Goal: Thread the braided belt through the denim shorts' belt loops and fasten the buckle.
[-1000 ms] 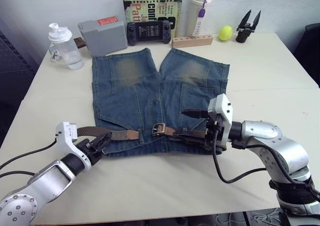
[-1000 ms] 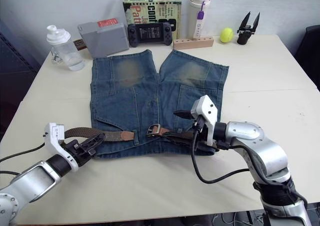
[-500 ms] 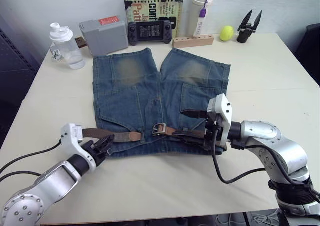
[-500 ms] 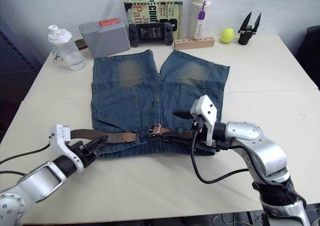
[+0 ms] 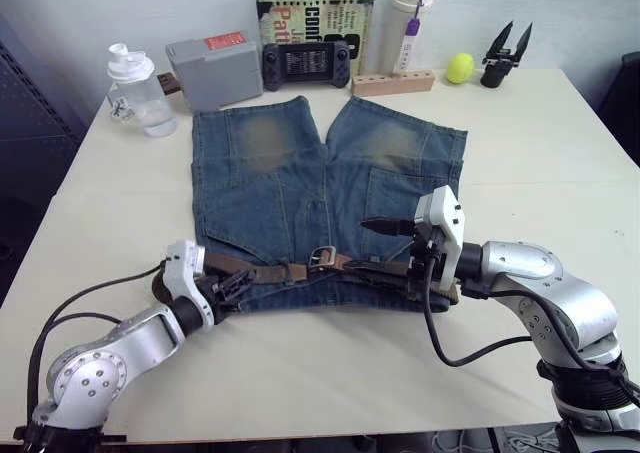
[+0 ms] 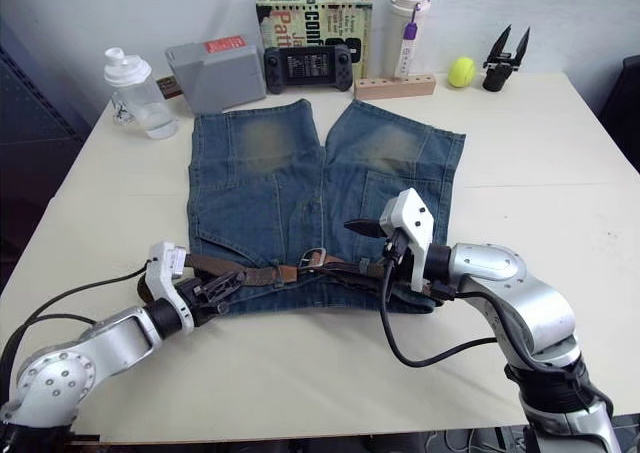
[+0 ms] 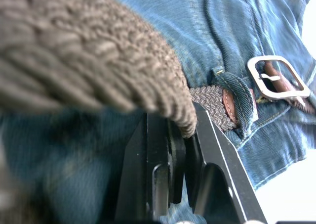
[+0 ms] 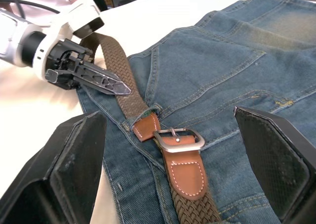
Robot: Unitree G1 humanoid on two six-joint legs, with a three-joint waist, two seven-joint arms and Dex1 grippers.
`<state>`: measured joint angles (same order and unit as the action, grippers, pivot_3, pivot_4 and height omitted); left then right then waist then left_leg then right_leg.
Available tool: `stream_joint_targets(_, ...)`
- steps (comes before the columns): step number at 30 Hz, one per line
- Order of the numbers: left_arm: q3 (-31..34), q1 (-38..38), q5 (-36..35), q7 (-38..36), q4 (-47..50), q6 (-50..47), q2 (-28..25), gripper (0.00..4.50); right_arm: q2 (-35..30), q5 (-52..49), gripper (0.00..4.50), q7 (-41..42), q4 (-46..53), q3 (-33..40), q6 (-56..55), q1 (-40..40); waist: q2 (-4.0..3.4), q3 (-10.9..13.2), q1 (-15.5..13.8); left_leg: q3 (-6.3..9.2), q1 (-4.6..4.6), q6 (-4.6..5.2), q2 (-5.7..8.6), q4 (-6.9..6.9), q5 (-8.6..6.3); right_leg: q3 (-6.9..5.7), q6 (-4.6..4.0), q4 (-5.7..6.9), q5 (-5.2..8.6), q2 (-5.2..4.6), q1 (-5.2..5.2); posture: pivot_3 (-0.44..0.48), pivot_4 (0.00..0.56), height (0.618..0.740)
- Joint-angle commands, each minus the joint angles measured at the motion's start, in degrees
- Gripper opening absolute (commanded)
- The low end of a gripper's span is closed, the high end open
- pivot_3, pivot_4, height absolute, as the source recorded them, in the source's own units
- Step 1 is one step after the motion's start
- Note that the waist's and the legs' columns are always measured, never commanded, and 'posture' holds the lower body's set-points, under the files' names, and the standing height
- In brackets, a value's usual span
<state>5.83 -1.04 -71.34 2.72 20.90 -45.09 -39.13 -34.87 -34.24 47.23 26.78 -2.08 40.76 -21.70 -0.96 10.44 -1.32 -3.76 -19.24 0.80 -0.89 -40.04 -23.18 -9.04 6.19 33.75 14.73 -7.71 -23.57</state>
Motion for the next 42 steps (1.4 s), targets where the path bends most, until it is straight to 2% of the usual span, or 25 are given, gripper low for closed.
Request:
stream_joint_targets(1, -4.49, -3.31, 11.68, -12.31, -2.12, 2.20, -3.67, 0.00, -1.25, 3.33, 4.39, 0.53, 1.95, -1.91, -3.84, 0.35, 0.00, 0.00, -0.03, -0.01, 0.00, -0.01, 0.00, 0.00, 0.00, -0.02, 0.00, 0.00, 0.00, 0.01, -0.01, 0.000, 0.150, 0.726)
stream_joint_targets(7, -10.39, -9.48, 23.99, -27.75, -6.75, 6.18, -4.84, 0.00, -2.33, 12.74, 4.39, 1.88, 1.22, -7.82, -13.41, 1.20, -0.02, 0.01, -0.04, -0.06, -0.01, -0.05, -0.01, 0.03, 0.02, 0.00, 0.00, -0.02, 0.00, 0.04, -0.03, 0.000, 0.150, 0.726)
stream_joint_targets(16, -13.44, -11.22, 33.61, -39.72, -9.16, 12.69, 0.88, 0.00, -2.56, 33.38, 4.39, 0.94, -4.75, -18.41, -36.93, 2.15, 0.00, 0.02, -0.07, -0.04, -0.02, -0.06, -0.03, 0.02, 0.02, -0.03, 0.02, -0.03, -0.01, 0.02, -0.02, 0.000, 0.150, 0.726)
stream_joint_targets(21, -12.44, -11.54, 36.20, -41.97, -10.62, 12.99, 2.04, 0.00, -1.74, 42.96, 4.39, -2.15, -9.61, -21.79, -47.39, 1.84, 0.00, 0.02, -0.05, -0.01, -0.02, -0.06, -0.04, 0.02, 0.02, -0.03, 0.02, -0.04, -0.01, 0.02, -0.01, 0.000, 0.150, 0.726)
stream_joint_targets(26, -11.33, -11.49, 37.69, -42.92, -10.72, 12.34, 2.63, 0.00, -0.64, 45.68, 4.39, -2.69, -11.93, -22.54, -51.32, 2.04, 0.00, 0.02, -0.02, 0.02, -0.02, -0.06, -0.05, 0.00, 0.02, -0.03, 0.02, -0.03, -0.01, 0.00, 0.00, 0.000, 0.150, 0.726)
stream_joint_targets(33, -10.54, -11.02, 38.77, -43.50, -9.96, 11.24, 3.73, 0.00, 1.83, 46.34, 4.39, -3.62, -12.24, -21.25, -51.75, 1.99, 0.00, 0.02, 0.02, 0.03, -0.01, -0.05, -0.08, -0.01, 0.02, -0.04, 0.02, 0.00, -0.01, 0.00, 0.00, 0.000, 0.150, 0.726)
stream_joint_targets(38, -10.02, -10.37, 38.87, -43.37, -10.62, 9.22, 4.05, 0.00, 0.88, 41.82, 4.39, -0.15, -9.63, -20.34, -50.21, 4.07, 0.00, 0.02, 0.01, 0.06, -0.01, -0.05, -0.08, -0.02, 0.02, -0.06, 0.02, -0.02, -0.01, -0.01, 0.02, 0.000, 0.150, 0.726)
stream_joint_targets(42, -12.73, -9.42, 44.26, -42.93, -11.57, 10.05, 2.65, 0.00, 0.96, 42.91, 4.39, -0.09, -9.56, -20.33, -50.04, 4.15, 0.00, 0.02, 0.15, 0.04, 0.03, -0.05, -0.09, -0.02, 0.02, -0.04, 0.02, 0.02, -0.01, 0.00, 0.02, 0.000, 0.150, 0.726)
